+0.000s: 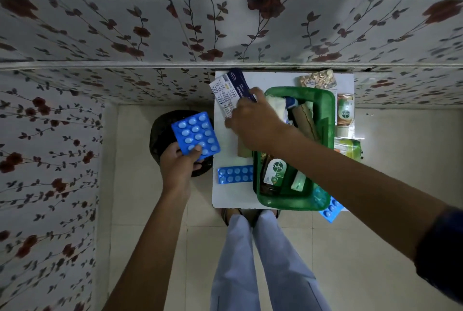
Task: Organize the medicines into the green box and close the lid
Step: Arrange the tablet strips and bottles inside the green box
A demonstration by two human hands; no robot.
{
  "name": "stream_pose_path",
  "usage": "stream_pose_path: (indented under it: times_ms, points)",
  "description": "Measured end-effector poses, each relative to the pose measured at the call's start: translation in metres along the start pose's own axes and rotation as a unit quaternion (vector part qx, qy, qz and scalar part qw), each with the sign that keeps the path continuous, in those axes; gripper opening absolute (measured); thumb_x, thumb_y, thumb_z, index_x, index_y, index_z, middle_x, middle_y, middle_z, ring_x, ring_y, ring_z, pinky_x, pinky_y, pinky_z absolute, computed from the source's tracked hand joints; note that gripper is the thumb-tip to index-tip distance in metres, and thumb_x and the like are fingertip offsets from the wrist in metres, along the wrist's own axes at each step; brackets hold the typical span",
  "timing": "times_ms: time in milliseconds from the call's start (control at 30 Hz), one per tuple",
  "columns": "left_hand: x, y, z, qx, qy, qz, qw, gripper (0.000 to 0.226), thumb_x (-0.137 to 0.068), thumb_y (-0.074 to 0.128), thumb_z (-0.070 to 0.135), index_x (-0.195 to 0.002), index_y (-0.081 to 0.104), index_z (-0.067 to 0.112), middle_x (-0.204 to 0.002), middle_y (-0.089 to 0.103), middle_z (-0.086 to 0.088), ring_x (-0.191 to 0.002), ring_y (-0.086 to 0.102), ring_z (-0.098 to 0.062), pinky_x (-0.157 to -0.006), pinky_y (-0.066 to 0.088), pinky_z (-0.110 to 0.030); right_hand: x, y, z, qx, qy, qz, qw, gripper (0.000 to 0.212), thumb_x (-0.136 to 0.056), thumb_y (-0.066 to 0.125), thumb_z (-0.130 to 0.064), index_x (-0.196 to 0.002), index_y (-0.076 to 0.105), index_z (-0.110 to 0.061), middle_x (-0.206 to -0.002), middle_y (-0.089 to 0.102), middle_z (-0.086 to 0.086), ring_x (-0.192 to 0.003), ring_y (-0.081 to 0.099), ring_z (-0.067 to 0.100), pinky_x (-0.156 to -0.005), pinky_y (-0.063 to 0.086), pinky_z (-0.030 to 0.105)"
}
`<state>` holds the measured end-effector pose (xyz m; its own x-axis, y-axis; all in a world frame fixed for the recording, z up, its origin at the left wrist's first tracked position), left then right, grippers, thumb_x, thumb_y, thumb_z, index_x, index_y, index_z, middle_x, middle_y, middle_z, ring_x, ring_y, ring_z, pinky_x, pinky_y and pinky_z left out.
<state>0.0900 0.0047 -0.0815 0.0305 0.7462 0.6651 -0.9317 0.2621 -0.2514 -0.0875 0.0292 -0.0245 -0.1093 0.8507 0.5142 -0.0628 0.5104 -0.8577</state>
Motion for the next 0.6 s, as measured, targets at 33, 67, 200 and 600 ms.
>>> stream_pose_path:
  times_ms: [33,67,200,600]
  points:
    - [-0.003,-0.001,0.002,0.001,-0.002,0.005,1.0,0.021,-0.081,0.066,0.009,-0.101,0.059,0.009,-0.084,0.065,0.0,-0.065,0.061,-0.011,-0.046,0.051,-0.015,-0.006,0.006,-0.009,0.042,-0.018,-0.05,0.998,0.032,-0.087,0.049,-0.026,-0.118,0.055,-0.022,-0.123,0.06,0.006,-0.125,0.039,0.031,-0.111,0.01,0.057]
    - [-0.005,-0.001,0.004,-0.003,-0.005,0.005,1.0,0.022,-0.081,0.066,0.009,-0.102,0.059,0.008,-0.086,0.064,-0.001,-0.066,0.061,-0.012,-0.047,0.051,-0.016,-0.012,0.013,-0.016,0.083,-0.032,-0.102,0.991,0.033,-0.088,0.048,-0.032,-0.12,0.054,-0.023,-0.129,0.056,0.005,-0.13,0.034,0.032,-0.111,0.004,0.059]
    - [-0.015,-0.003,0.009,-0.014,-0.005,-0.006,1.0,0.027,-0.082,0.066,0.009,-0.108,0.058,0.005,-0.096,0.064,-0.005,-0.068,0.061,-0.012,-0.048,0.052,-0.016,-0.033,0.031,-0.029,0.189,-0.035,-0.174,0.966,0.039,-0.09,0.04,-0.039,-0.123,0.051,-0.022,-0.136,0.049,0.006,-0.131,0.032,0.035,-0.112,0.006,0.058]
    - [-0.006,-0.008,0.043,0.046,0.038,-0.07,0.996,0.026,-0.084,0.063,0.01,-0.11,0.06,0.014,-0.103,0.068,0.001,-0.086,0.066,-0.014,-0.059,0.054,-0.021,0.034,-0.012,-0.003,-0.231,0.118,0.168,0.951,0.035,-0.077,0.057,-0.017,-0.112,0.051,-0.012,-0.115,0.057,0.009,-0.111,0.046,0.03,-0.093,0.029,0.042]
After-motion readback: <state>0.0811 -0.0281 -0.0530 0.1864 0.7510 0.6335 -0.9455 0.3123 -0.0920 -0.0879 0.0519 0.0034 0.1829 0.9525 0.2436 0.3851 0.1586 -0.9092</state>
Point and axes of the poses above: each hand's wrist, its own x-axis away from the middle knuckle, its own y-axis out of the palm, z = x × y, the point moved 3 cm from there along -x, towards the middle knuckle
